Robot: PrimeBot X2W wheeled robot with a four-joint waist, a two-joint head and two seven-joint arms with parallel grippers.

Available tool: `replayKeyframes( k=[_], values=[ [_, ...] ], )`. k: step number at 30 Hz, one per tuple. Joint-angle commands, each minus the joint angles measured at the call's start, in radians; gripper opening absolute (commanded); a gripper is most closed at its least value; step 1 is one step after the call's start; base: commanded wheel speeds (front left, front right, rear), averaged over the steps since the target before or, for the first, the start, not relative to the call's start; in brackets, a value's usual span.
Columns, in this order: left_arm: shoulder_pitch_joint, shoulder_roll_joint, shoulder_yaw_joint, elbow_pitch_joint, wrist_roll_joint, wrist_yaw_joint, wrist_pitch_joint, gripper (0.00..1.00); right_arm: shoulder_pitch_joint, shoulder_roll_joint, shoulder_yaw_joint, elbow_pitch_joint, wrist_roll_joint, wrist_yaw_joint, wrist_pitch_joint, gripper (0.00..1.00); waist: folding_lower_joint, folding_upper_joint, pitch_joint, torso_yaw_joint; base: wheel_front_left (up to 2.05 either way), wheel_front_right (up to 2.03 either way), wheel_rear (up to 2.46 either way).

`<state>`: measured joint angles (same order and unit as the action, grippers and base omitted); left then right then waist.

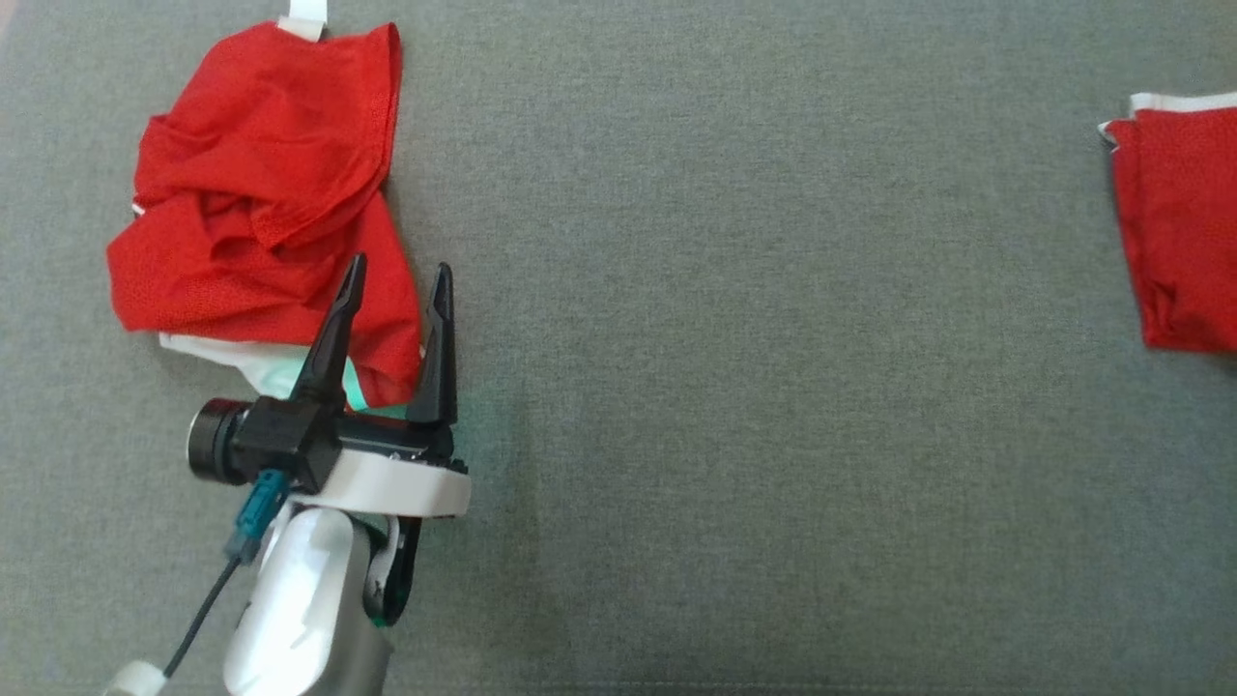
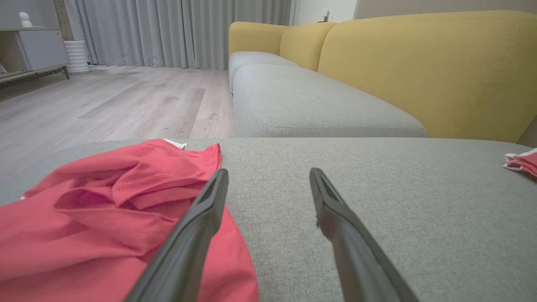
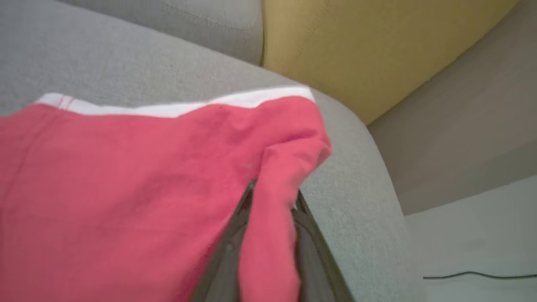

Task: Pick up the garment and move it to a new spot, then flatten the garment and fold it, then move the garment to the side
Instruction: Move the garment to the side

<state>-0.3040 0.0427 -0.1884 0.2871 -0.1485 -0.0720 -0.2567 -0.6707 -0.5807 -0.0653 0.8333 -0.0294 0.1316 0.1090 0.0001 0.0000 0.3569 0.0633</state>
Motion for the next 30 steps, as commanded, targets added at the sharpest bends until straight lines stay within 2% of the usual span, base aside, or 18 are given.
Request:
replayKeyframes(
  k=[1, 5, 12, 16, 20, 24, 28, 30],
  values=[
    [-0.025, 0.008, 0.039, -0.025, 0.005, -0.003, -0.005, 1.0, -0.014, -0.002, 0.0, -0.034, -0.003, -0.001, -0.018, 1.0, -0.0001, 0.0, -0.008, -0.004, 0.0, 0.0, 0.0],
    [-0.016, 0.008, 0.039, -0.021, 0.002, 0.001, -0.005, 1.0, -0.028, 0.057, -0.007, -0.074, 0.001, -0.001, -0.058, 1.0, -0.0001, 0.0, -0.037, -0.018, 0.0, 0.0, 0.0],
    [0.018, 0.008, 0.035, -0.031, -0.018, 0.005, -0.005, 1.0, -0.026, 0.16, 0.097, -0.179, 0.009, -0.001, -0.137, 1.0, -0.0001, 0.0, -0.141, -0.049, 0.0, 0.0, 0.0],
    [0.039, 0.008, 0.044, -0.035, -0.013, 0.007, -0.005, 1.0, -0.001, 0.261, 0.112, -0.269, 0.059, -0.001, -0.188, 1.0, -0.0001, 0.0, -0.19, -0.064, 0.0, 0.0, 0.0],
    [0.062, 0.008, 0.048, -0.038, -0.01, 0.006, -0.005, 1.0, 0.073, 0.375, 0.08, -0.366, 0.112, -0.001, -0.248, 1.0, -0.0001, 0.0, -0.229, -0.069, 0.0, 0.0, 0.0],
    [0.093, 0.008, 0.051, -0.043, -0.008, 0.007, -0.005, 1.0, 0.173, 0.484, 0.066, -0.448, 0.115, -0.001, -0.295, 1.0, -0.0001, 0.0, -0.257, -0.071, 0.0, 0.0, 0.0],
    [0.114, 0.008, 0.049, -0.045, -0.011, 0.007, -0.005, 1.0, 0.259, 0.519, 0.056, -0.484, 0.119, -0.001, -0.324, 1.0, -0.0001, 0.0, -0.271, -0.066, 0.0, 0.0, 0.0],
    [0.132, 0.008, 0.05, -0.048, -0.027, 0.009, -0.005, 1.0, 0.356, 0.529, 0.06, -0.506, 0.144, -0.001, -0.348, 1.0, -0.0001, 0.0, -0.283, -0.058, 0.0, 0.0, 0.0]
  ],
)
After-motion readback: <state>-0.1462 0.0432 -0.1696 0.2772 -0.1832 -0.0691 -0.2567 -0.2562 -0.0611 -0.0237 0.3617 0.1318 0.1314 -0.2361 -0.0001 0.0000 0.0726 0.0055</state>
